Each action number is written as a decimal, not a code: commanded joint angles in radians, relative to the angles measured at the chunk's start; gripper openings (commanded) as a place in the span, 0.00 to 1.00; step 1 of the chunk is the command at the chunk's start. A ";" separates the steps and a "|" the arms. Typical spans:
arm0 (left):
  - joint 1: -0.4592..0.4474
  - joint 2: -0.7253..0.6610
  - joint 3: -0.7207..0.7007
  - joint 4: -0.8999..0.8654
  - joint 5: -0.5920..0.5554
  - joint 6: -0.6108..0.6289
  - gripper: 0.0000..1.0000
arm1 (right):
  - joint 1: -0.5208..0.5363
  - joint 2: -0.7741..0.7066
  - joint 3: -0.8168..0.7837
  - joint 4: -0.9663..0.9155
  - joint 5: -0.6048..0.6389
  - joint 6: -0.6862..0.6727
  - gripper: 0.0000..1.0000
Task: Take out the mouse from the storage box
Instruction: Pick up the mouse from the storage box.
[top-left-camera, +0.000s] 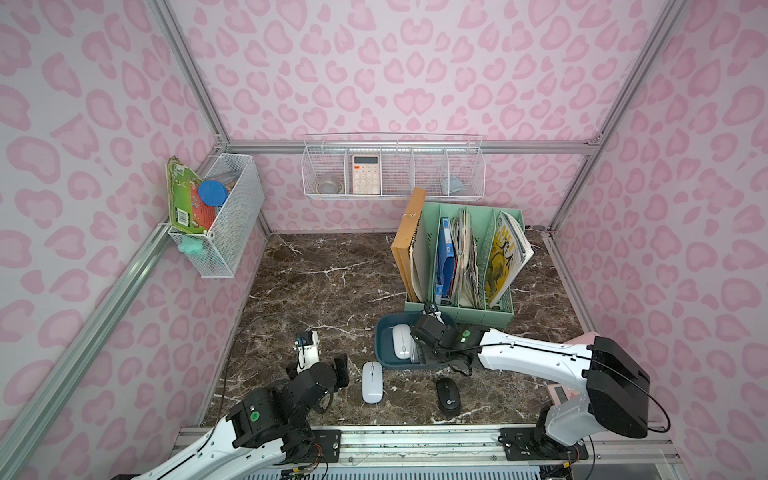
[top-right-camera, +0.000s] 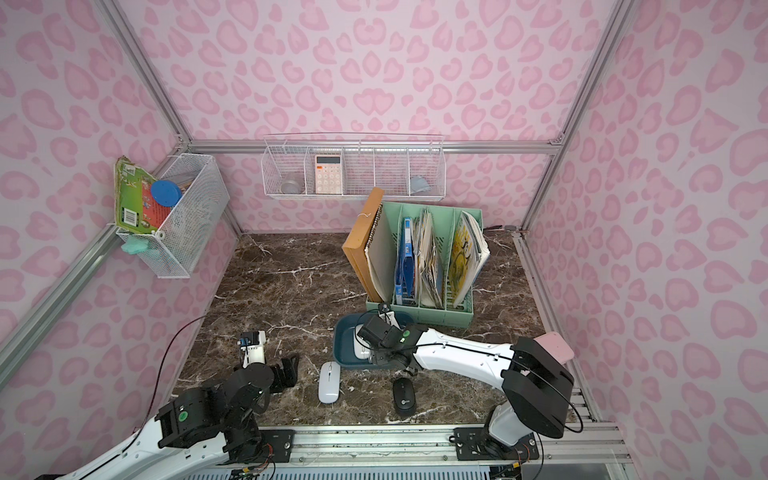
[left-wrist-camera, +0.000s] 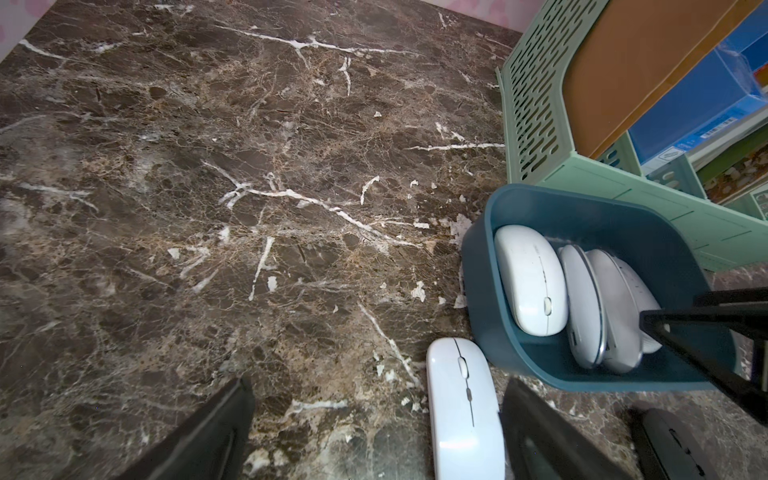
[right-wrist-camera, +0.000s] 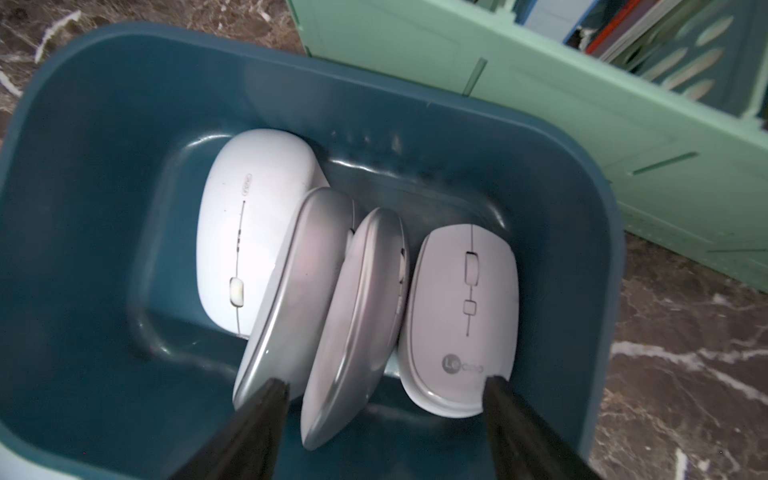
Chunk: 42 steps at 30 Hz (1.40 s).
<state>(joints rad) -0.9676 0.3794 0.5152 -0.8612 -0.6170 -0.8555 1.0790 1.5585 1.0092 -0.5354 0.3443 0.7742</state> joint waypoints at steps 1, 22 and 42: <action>0.001 -0.003 0.002 0.010 -0.009 0.009 0.97 | -0.001 0.033 0.035 -0.052 -0.001 0.014 0.67; 0.001 -0.025 0.008 -0.013 -0.006 -0.017 0.99 | -0.009 0.234 0.175 -0.145 -0.013 -0.004 0.48; 0.001 -0.025 0.006 -0.015 -0.013 -0.018 0.99 | 0.010 0.299 0.217 -0.153 0.045 -0.004 0.30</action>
<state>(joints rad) -0.9672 0.3550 0.5205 -0.8768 -0.6167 -0.8654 1.0832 1.8561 1.2129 -0.6655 0.3649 0.7658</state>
